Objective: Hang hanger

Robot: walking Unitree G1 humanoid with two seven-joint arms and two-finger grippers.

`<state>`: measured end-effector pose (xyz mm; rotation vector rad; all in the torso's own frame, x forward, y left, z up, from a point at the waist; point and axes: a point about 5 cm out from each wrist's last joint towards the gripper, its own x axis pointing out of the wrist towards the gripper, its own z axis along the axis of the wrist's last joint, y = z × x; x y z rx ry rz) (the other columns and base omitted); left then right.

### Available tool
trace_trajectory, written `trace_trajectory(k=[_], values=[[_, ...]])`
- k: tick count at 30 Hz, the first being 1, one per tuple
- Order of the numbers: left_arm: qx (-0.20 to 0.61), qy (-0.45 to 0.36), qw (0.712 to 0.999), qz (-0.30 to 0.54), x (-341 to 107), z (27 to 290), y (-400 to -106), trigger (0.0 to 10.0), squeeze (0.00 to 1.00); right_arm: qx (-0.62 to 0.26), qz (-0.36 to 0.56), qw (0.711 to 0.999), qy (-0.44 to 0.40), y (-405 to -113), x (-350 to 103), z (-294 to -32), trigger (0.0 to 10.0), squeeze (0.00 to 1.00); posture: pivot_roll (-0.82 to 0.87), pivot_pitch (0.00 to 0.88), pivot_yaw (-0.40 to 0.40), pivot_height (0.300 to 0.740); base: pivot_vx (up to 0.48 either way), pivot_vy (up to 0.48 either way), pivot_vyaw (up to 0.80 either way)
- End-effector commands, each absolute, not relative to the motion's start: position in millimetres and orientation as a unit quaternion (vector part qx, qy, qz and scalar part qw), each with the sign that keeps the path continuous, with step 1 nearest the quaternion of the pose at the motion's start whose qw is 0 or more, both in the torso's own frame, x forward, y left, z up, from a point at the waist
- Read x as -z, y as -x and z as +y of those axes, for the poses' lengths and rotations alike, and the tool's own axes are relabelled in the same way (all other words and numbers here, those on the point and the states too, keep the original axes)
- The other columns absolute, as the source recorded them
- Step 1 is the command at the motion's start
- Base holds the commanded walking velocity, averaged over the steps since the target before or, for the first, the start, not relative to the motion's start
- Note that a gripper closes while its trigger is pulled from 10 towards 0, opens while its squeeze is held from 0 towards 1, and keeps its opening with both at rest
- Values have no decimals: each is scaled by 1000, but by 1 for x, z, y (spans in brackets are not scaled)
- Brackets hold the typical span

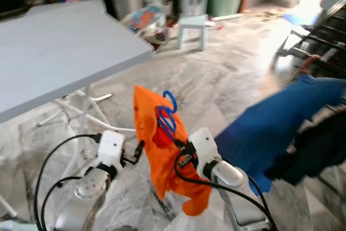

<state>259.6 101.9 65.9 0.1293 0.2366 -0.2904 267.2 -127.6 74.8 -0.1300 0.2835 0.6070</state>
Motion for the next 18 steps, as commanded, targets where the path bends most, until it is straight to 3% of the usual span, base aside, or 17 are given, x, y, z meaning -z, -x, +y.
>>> trace_trajectory(k=[1, 10, 18], values=[[129, -76, 982, 113, -68, 111, -262, 10000, 0, -307, 117, 943, 56, -271, -84, -120, 10000, 0, 20, 33, -38, 740, 0, 0, 800], [126, -87, 982, 113, -67, 113, -263, 10000, 0, -325, 111, 938, 50, -269, -90, -119, 10000, 0, 22, 29, -38, 740, 0, 0, 800], [126, -93, 981, 114, -65, 113, -263, 10000, 0, -366, 108, 924, 38, -264, -100, -132, 10000, 0, 21, 26, -37, 740, 0, 0, 0]])
